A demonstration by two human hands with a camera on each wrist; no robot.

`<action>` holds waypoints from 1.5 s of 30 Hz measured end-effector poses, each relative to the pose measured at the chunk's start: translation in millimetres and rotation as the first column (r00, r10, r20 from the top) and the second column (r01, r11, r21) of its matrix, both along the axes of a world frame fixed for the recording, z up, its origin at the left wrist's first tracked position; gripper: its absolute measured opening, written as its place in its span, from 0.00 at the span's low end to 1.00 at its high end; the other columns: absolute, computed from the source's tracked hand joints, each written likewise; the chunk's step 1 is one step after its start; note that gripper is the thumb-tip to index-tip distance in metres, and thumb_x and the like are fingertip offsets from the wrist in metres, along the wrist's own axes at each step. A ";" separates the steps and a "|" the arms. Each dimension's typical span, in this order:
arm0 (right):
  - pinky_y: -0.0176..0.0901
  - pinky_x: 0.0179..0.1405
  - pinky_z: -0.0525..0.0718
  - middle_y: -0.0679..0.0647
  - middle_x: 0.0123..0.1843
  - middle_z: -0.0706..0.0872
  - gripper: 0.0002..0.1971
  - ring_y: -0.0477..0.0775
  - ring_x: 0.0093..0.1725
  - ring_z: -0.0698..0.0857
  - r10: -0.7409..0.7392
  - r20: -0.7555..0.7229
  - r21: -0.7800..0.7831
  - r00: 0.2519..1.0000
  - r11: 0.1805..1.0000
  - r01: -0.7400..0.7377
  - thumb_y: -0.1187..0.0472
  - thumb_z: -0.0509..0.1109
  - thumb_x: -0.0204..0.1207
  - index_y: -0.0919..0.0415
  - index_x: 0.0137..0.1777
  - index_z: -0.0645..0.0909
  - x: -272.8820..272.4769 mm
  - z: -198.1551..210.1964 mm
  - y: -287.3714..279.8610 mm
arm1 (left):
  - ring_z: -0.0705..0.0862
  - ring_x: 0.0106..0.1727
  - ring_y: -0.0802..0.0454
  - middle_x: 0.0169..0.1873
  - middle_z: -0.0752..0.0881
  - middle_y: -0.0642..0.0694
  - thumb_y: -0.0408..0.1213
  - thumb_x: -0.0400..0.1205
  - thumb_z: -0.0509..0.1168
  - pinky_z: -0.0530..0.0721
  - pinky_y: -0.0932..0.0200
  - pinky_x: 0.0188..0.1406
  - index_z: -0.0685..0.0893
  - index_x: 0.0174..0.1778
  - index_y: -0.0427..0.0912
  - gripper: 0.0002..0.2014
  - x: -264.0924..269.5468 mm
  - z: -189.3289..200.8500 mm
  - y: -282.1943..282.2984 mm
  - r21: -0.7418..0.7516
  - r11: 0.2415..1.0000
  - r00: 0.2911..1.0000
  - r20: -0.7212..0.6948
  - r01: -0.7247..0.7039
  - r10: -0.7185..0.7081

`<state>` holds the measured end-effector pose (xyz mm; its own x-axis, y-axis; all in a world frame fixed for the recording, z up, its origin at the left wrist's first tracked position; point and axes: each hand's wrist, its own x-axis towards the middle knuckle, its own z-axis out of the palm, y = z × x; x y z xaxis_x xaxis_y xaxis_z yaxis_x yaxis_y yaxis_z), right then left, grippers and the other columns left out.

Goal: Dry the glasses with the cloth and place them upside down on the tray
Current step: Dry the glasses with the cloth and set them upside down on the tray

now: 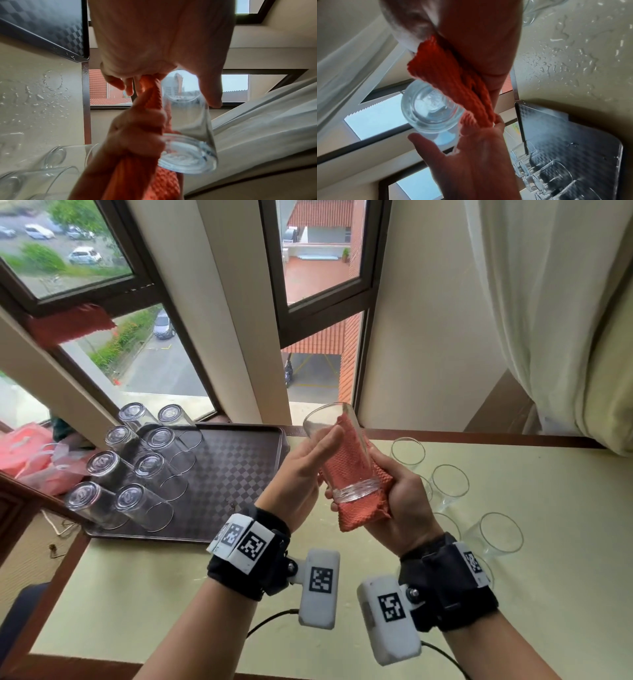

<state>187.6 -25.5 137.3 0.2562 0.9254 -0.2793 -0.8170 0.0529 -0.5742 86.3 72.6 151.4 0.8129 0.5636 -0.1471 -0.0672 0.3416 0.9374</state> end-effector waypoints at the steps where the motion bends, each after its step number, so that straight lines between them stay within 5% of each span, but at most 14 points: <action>1: 0.53 0.31 0.89 0.70 0.56 0.87 0.29 0.67 0.39 0.87 0.022 -0.012 -0.024 1.000 0.999 -0.022 0.50 0.59 0.78 0.65 0.76 0.75 0.9 -0.9 -1.5 | 0.80 0.48 0.43 0.53 0.83 0.36 0.65 0.72 0.72 0.81 0.47 0.48 0.82 0.67 0.35 0.39 -1.9 -3.2 2.4 0.020 1.000 1.000 0.004 -0.006 0.006; 5: 0.49 0.32 0.85 0.71 0.51 0.88 0.30 0.67 0.36 0.83 0.046 0.011 -0.049 0.999 0.998 -0.046 0.44 0.60 0.75 0.68 0.66 0.82 9.5 3.7 -6.6 | 0.84 0.57 0.51 0.55 0.88 0.44 0.60 0.64 0.81 0.78 0.55 0.59 0.83 0.66 0.35 0.41 -6.1 -9.0 13.0 0.028 0.995 0.995 -0.002 -0.099 0.099; 8: 0.49 0.32 0.86 0.72 0.55 0.87 0.29 0.67 0.35 0.84 -0.033 0.070 -0.043 0.997 0.998 0.036 0.47 0.60 0.77 0.68 0.68 0.80 18.8 2.6 -7.3 | 0.87 0.56 0.55 0.56 0.89 0.47 0.58 0.46 0.89 0.83 0.63 0.54 0.80 0.67 0.38 0.54 -9.9 -12.3 18.7 -0.011 0.985 0.985 -0.006 -0.175 0.175; 10: 0.49 0.31 0.86 0.70 0.54 0.88 0.24 0.66 0.35 0.85 -0.102 0.149 -0.062 0.984 0.992 0.112 0.51 0.59 0.81 0.68 0.67 0.81 22.5 1.5 -6.4 | 0.88 0.57 0.53 0.57 0.88 0.45 0.54 0.42 0.90 0.85 0.65 0.50 0.78 0.67 0.39 0.56 -14.0 -13.5 20.8 0.049 0.983 0.983 -0.037 -0.177 0.178; 13: 0.53 0.38 0.87 0.65 0.53 0.90 0.19 0.63 0.39 0.87 -0.174 0.257 -0.086 0.950 0.976 0.202 0.53 0.56 0.87 0.66 0.64 0.82 23.2 -0.8 -2.7 | 0.89 0.56 0.45 0.58 0.86 0.41 0.44 0.48 0.86 0.88 0.59 0.49 0.74 0.68 0.42 0.50 -17.6 -10.5 19.8 0.133 0.982 0.984 -0.100 -0.131 0.145; 17: 0.66 0.57 0.80 0.60 0.52 0.91 0.21 0.64 0.51 0.86 -0.212 0.357 -0.123 0.910 0.955 0.271 0.50 0.55 0.90 0.56 0.55 0.89 20.2 -2.6 5.1 | 0.88 0.41 0.51 0.56 0.85 0.37 0.49 0.53 0.84 0.89 0.55 0.44 0.80 0.62 0.59 0.39 -19.6 -4.9 18.4 0.234 0.972 0.983 -0.179 0.011 0.032; 22: 0.62 0.49 0.80 0.63 0.58 0.89 0.20 0.65 0.52 0.82 -0.175 0.480 -0.137 0.860 0.953 0.271 0.51 0.52 0.91 0.55 0.62 0.86 9.3 -4.5 8.4 | 0.90 0.44 0.41 0.54 0.86 0.34 0.49 0.52 0.89 0.92 0.51 0.43 0.86 0.55 0.55 0.34 -21.0 -5.2 22.1 0.294 0.946 0.957 -0.207 -0.136 0.202; 26: 0.60 0.55 0.83 0.58 0.65 0.88 0.20 0.62 0.61 0.85 -0.150 0.515 -0.120 0.844 0.962 0.245 0.55 0.49 0.92 0.54 0.70 0.81 5.9 -3.8 14.5 | 0.90 0.47 0.36 0.51 0.88 0.37 0.54 0.50 0.86 0.93 0.49 0.44 0.87 0.53 0.57 0.34 -24.8 -3.3 28.3 0.342 0.928 0.935 -0.258 -0.146 0.243; 29: 0.50 0.54 0.84 0.54 0.59 0.91 0.21 0.55 0.59 0.87 -0.180 0.470 -0.097 0.864 0.962 0.254 0.54 0.50 0.91 0.58 0.69 0.83 9.8 1.0 25.6 | 0.86 0.39 0.42 0.50 0.88 0.35 0.51 0.50 0.86 0.90 0.41 0.48 0.89 0.52 0.56 0.32 -28.9 3.2 34.2 0.323 0.946 0.956 -0.270 -0.026 0.118; 32: 0.51 0.45 0.82 0.51 0.58 0.92 0.20 0.52 0.55 0.88 -0.150 0.494 -0.087 0.856 0.971 0.220 0.55 0.50 0.91 0.58 0.71 0.81 7.1 6.5 38.3 | 0.89 0.43 0.44 0.51 0.88 0.34 0.51 0.50 0.86 0.93 0.48 0.45 0.88 0.54 0.53 0.34 -30.6 0.0 40.1 0.347 0.926 0.945 -0.226 -0.149 0.237; 35: 0.52 0.49 0.85 0.53 0.68 0.87 0.20 0.56 0.67 0.85 -0.139 0.550 -0.083 0.824 0.972 0.219 0.56 0.49 0.92 0.55 0.77 0.76 -0.9 0.9 48.4 | 0.91 0.50 0.40 0.49 0.89 0.38 0.59 0.48 0.84 0.93 0.43 0.47 0.87 0.52 0.60 0.34 -31.4 -6.1 50.5 0.374 0.899 0.914 -0.234 -0.229 0.330; 38: 0.51 0.41 0.81 0.58 0.65 0.89 0.20 0.62 0.55 0.85 -0.118 0.515 -0.134 0.849 0.967 0.215 0.53 0.50 0.91 0.56 0.72 0.80 -1.2 4.4 54.8 | 0.91 0.46 0.40 0.48 0.89 0.35 0.56 0.49 0.84 0.92 0.41 0.48 0.88 0.48 0.63 0.29 -34.5 -3.3 60.2 0.344 0.925 0.939 -0.239 -0.159 0.249; 41: 0.49 0.31 0.78 0.64 0.59 0.90 0.24 0.65 0.47 0.82 -0.080 0.469 -0.196 0.880 0.962 0.192 0.49 0.48 0.91 0.58 0.66 0.84 3.5 13.7 57.9 | 0.89 0.40 0.50 0.49 0.88 0.34 0.51 0.51 0.85 0.92 0.49 0.44 0.89 0.53 0.54 0.33 -35.3 0.2 61.3 0.288 0.954 0.969 -0.197 -0.086 0.147; 45: 0.59 0.46 0.82 0.71 0.64 0.85 0.23 0.67 0.53 0.82 -0.156 0.435 -0.165 0.887 0.954 0.249 0.51 0.49 0.91 0.61 0.66 0.83 -2.8 16.6 57.8 | 0.91 0.39 0.55 0.50 0.88 0.39 0.56 0.50 0.84 0.91 0.57 0.41 0.86 0.58 0.49 0.39 -30.1 4.2 63.5 0.345 0.917 0.949 -0.161 -0.203 0.270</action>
<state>184.8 32.2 153.9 0.5664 0.7719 -0.2886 -0.4880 0.0320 -0.8722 56.1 136.2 155.6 0.6218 0.7798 -0.0728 0.0927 0.0190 0.9955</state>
